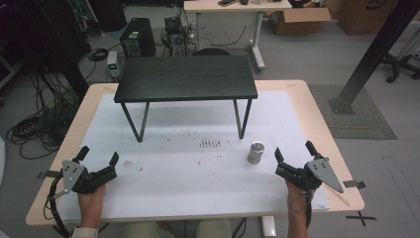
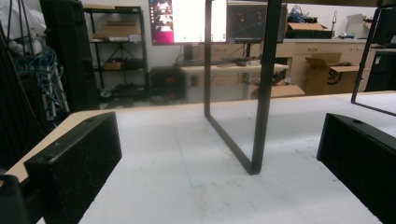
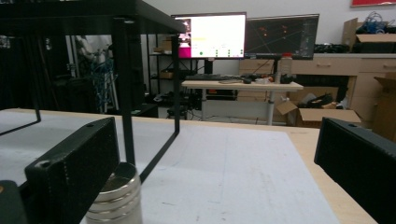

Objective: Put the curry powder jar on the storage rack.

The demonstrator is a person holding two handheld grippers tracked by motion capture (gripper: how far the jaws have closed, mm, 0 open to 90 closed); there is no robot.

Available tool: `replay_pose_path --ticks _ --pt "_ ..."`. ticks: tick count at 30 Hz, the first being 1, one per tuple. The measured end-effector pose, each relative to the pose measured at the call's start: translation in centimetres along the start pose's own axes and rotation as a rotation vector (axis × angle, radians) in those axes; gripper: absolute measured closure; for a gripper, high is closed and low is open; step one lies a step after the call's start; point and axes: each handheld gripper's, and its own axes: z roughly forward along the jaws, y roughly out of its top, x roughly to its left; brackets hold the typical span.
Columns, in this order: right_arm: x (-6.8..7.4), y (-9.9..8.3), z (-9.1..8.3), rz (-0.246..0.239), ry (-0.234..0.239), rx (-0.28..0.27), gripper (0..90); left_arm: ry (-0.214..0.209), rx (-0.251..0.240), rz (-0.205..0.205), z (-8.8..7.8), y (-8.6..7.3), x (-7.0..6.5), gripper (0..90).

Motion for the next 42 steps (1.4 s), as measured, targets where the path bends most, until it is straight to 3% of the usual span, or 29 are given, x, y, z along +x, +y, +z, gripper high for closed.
replay_pose_path --ticks 22,31,42 --pt "3.8 0.2 1.3 0.004 0.172 0.043 0.0 -0.001 -0.004 -0.001 0.0 0.0 0.0 0.3" --pt "4.8 -0.4 2.3 -0.016 0.207 0.091 0.0 -0.002 -0.005 0.0 0.0 0.0 0.0 0.2" --pt "4.9 -1.3 3.7 -0.007 0.187 0.178 0.0 -0.002 -0.006 -0.002 0.0 0.0 0.0 0.3"
